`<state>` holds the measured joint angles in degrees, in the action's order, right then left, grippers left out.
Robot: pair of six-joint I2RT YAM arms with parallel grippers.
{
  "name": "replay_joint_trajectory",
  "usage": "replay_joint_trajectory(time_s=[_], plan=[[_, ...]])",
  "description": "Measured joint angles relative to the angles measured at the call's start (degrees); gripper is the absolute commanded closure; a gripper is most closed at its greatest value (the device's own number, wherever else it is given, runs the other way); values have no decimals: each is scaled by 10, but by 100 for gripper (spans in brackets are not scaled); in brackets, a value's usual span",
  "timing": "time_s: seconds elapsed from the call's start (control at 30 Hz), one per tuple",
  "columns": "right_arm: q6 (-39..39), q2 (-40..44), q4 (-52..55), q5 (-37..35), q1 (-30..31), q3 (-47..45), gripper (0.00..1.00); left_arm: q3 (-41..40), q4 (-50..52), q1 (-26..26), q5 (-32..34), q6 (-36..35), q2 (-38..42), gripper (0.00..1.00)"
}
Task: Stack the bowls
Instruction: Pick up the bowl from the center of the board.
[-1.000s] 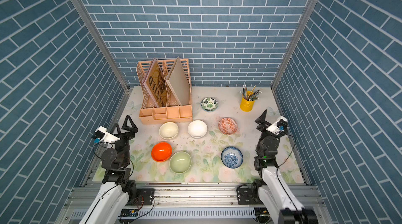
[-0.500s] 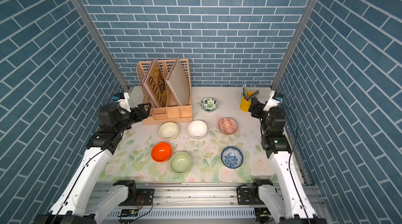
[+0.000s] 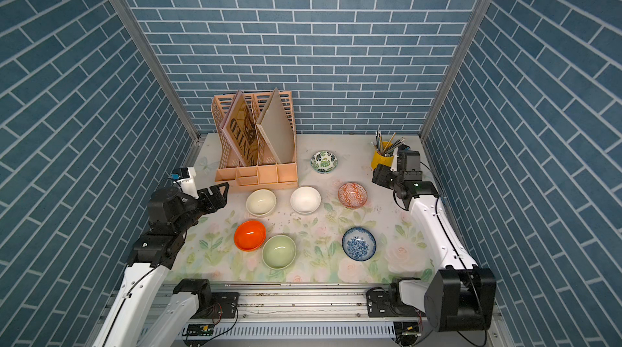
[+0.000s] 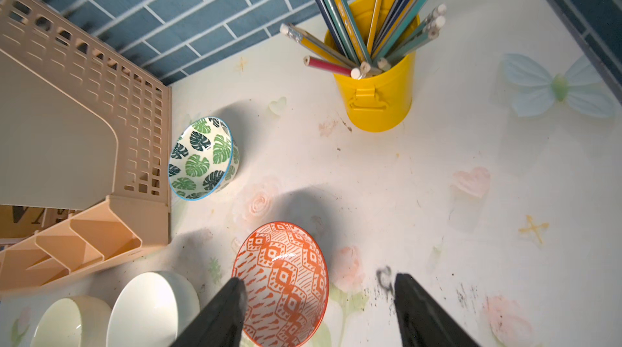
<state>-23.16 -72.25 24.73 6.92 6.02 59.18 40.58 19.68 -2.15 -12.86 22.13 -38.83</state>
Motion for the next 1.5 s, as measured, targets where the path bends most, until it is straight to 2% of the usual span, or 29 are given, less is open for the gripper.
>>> replay_joint_trajectory(time_s=[0.23, 0.37, 0.47, 0.73, 1.13, 1.5], plan=[[1, -84, 40, -24, 35, 17, 32, 0, 1, 0, 7, -1, -1, 13], [5, -105, 50, -35, 56, 9, 33, -1, 1, 0, 10, -1, -1, 13], [4, -100, 47, -38, 73, -24, 37, -1, 1, 0, 11, -1, -1, 13], [4, -55, 60, -40, 113, -128, 38, -1, 1, 0, 10, -1, 0, 13], [-7, 34, 90, -37, 122, -132, 43, -1, 1, 0, 6, -1, -1, 13], [-11, 24, 184, -39, 146, -114, 50, -1, 2, -8, -12, -3, -9, 14]])
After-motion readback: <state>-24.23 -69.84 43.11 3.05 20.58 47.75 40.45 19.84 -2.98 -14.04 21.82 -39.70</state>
